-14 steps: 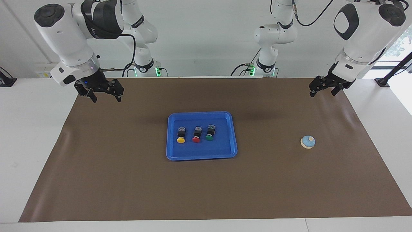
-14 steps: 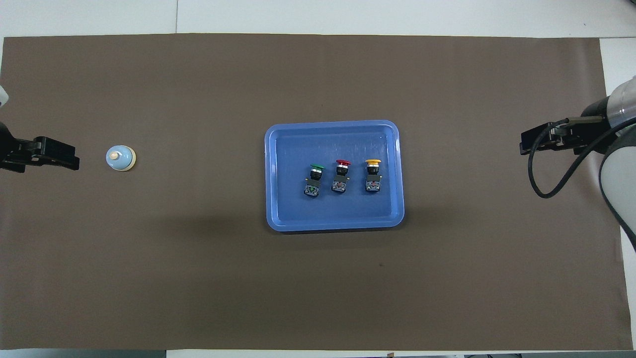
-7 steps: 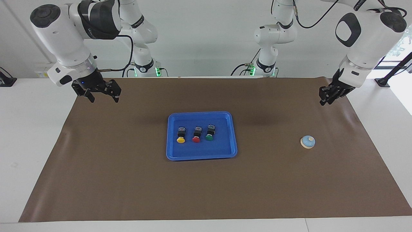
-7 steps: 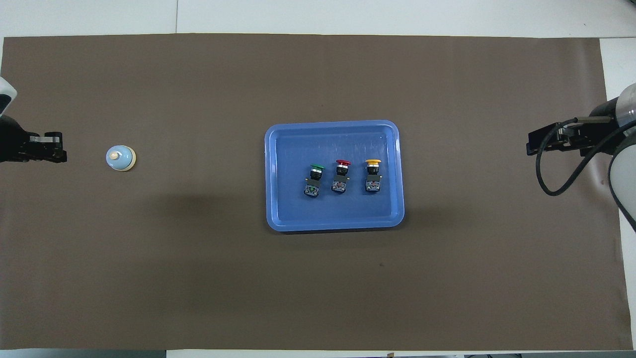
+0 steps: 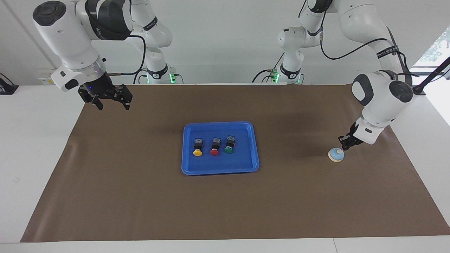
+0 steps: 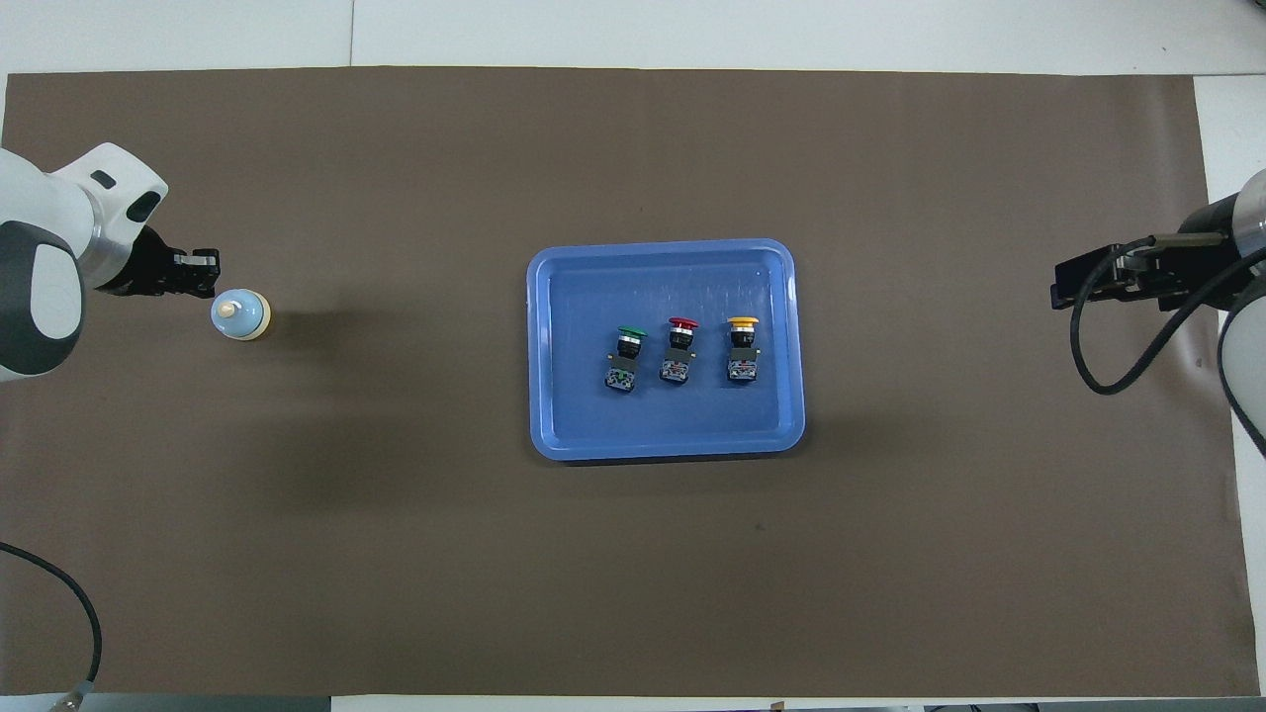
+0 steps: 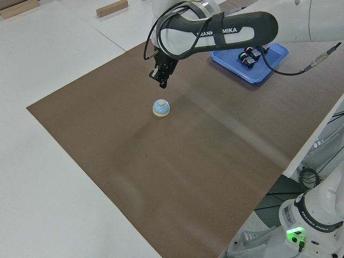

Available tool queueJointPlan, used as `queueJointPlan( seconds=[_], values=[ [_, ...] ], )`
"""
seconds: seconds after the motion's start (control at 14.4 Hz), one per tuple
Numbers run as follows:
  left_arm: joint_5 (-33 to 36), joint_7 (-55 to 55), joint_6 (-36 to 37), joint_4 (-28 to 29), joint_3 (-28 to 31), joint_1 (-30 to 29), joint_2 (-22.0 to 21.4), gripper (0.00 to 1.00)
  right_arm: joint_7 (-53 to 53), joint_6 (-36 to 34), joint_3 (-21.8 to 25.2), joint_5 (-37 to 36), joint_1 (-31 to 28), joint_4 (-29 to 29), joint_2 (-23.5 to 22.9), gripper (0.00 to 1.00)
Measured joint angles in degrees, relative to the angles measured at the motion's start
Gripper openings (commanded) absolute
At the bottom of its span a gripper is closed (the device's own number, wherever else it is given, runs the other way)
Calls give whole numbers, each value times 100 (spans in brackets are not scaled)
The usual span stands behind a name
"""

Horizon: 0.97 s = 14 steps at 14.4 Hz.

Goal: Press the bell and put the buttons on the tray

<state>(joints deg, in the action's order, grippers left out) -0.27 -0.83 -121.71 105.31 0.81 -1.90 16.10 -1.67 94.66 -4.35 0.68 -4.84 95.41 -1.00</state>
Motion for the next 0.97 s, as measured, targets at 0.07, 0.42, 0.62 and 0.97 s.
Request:
queueJointPlan(
  seconds=[0.07,0.42,0.62,0.97],
  values=[
    [0,17,-103,82,1,-31,7,0,0,0,0,0,0,0,0,100],
    [1,51,-600,439,-23,-58,121,0,0,0,0,0,0,0,0,100],
    [1,59,-571,438,-31,-56,113,0,0,0,0,0,0,0,0,100],
    [0,60,1229,-470,-35,-55,-112,100,0,0,0,0,0,0,0,100]
  ],
)
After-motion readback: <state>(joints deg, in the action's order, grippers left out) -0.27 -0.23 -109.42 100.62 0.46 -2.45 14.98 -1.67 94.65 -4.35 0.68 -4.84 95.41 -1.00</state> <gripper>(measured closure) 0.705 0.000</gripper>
